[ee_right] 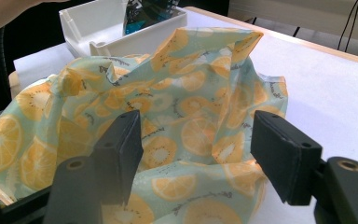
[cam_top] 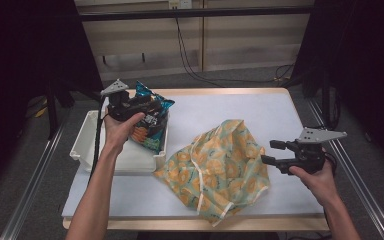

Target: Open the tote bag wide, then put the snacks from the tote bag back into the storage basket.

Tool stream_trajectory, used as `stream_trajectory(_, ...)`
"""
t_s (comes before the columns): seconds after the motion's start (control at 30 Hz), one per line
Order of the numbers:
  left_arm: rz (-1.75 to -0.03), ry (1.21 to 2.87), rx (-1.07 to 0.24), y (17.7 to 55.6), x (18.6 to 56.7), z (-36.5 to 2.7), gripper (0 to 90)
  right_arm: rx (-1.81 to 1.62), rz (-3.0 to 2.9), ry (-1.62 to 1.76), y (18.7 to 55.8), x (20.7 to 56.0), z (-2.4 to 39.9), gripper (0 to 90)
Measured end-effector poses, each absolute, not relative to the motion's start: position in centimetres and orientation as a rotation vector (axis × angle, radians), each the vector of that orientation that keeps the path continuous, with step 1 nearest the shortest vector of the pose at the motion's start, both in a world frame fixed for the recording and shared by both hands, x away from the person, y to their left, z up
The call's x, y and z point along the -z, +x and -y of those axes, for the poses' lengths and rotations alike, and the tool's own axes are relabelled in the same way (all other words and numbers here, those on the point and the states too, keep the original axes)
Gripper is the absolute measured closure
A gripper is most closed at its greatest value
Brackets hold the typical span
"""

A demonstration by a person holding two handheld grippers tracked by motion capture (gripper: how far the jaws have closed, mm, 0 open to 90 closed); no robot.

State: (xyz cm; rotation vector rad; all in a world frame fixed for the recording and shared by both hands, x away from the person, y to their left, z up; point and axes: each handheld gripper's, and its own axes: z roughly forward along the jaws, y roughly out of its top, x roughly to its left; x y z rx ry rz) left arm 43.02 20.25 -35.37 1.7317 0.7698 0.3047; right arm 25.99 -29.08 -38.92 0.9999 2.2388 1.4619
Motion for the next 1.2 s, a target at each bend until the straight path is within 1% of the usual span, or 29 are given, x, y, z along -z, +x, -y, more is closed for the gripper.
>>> stream_trajectory(0.1, -0.756, 1.76, -0.315, 42.2, 35.2, -20.9, 61.6, -1.466, -2.23, 1.0, 26.0, 38.8, 29.2, 33.7)
stream_trajectory(0.3, -0.719, 1.829, -0.307, 41.1, 35.4, -22.0, 89.6, -1.465, -2.234, 1.003, 26.2, 38.9, 29.0, 33.7)
stream_trajectory(0.37, -0.728, 1.856, -0.321, 40.7, 35.6, -22.2, 90.0, -1.462, -2.238, 1.006, 26.3, 38.9, 29.0, 33.7)
stream_trajectory(0.53, -0.737, 1.918, -0.31, 39.7, 37.1, -22.8, 90.0, -1.461, -2.234, 1.003, 26.1, 38.9, 29.0, 33.6)
stream_trajectory(0.67, -0.778, 1.959, -0.31, 39.2, 38.9, -23.3, 90.0, -1.465, -2.231, 1.005, 26.1, 38.9, 29.0, 33.7)
stream_trajectory(0.83, -0.781, 2.061, -0.288, 38.8, 41.3, -23.3, 90.0, -1.464, -2.237, 1.01, 26.2, 39.0, 29.0, 33.7)
stream_trajectory(1.0, -0.795, 2.053, -0.253, 38.9, 43.2, -23.0, 90.0, -1.45, -2.25, 1.014, 26.3, 39.4, 28.9, 33.6)
stream_trajectory(1.03, -0.805, 2.076, -0.263, 39.1, 43.4, -22.8, 90.0, -1.452, -2.248, 1.018, 26.3, 39.4, 28.8, 33.6)
stream_trajectory(1.13, -0.812, 2.047, -0.242, 39.5, 43.6, -22.9, 90.0, -1.456, -2.247, 1.014, 26.2, 39.4, 28.8, 33.6)
stream_trajectory(1.2, -0.809, 2.067, -0.233, 39.7, 43.9, -22.7, 90.0, -1.453, -2.248, 1.011, 26.2, 39.4, 28.9, 33.6)
